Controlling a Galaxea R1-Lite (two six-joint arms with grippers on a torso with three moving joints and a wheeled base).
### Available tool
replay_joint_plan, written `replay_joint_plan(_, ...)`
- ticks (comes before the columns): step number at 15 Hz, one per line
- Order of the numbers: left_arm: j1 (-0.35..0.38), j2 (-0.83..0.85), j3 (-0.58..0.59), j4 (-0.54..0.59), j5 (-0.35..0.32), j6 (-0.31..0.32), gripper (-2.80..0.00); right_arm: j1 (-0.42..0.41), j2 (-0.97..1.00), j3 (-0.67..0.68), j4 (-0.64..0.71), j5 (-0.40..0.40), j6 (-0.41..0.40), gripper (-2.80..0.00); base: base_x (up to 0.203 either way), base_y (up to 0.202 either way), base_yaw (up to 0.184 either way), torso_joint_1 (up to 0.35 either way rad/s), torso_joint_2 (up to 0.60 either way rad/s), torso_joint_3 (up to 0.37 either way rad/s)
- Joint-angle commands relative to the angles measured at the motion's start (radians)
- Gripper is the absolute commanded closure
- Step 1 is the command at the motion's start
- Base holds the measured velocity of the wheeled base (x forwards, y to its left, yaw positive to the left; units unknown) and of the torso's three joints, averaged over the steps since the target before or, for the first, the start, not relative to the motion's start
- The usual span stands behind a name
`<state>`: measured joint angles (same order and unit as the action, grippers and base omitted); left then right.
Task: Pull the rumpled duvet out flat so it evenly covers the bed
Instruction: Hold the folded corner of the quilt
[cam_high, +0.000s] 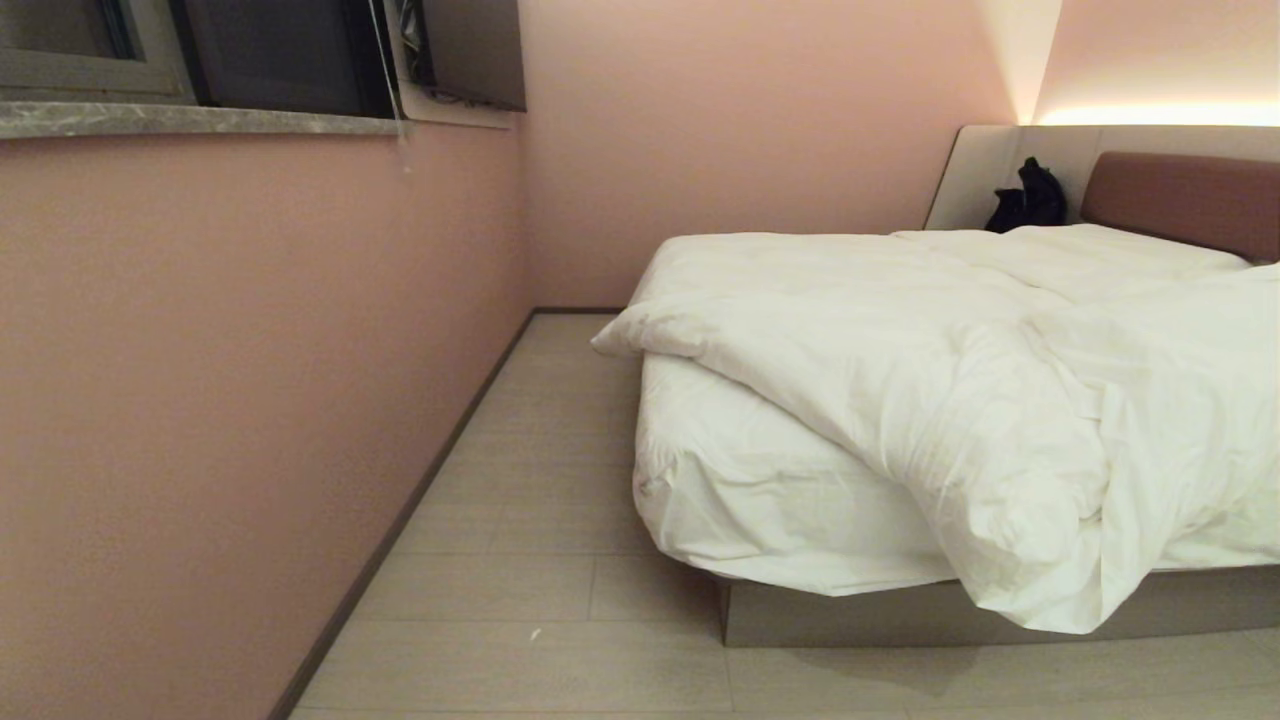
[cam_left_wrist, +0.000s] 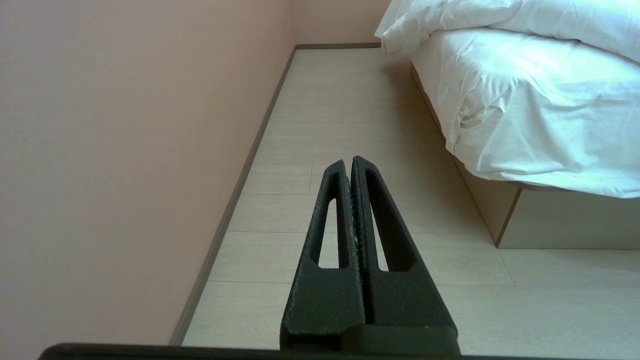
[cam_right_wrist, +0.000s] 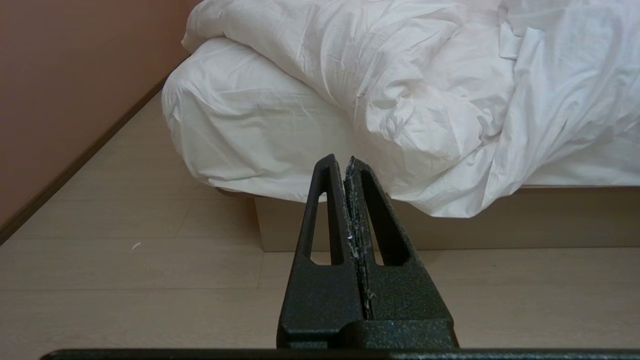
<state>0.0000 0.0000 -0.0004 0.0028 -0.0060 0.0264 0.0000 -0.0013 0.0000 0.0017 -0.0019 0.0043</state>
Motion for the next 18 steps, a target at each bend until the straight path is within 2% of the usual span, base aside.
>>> replay_joint_plan(1,0.000,0.000,0.000,0.000,0.000,0.002,0.00,0.000,0.001,0.000,0.000,0.000,0.000,0.00,0.000,0.000,0.000,0.000,0.00,0.000)
replay_joint_plan(18,0.000,0.000,0.000,0.000,0.001,0.001,0.00,0.000,0.001,0.000,0.000,0.000,-0.001,0.00,0.000,0.000,0.000,0.000,0.00,0.000)
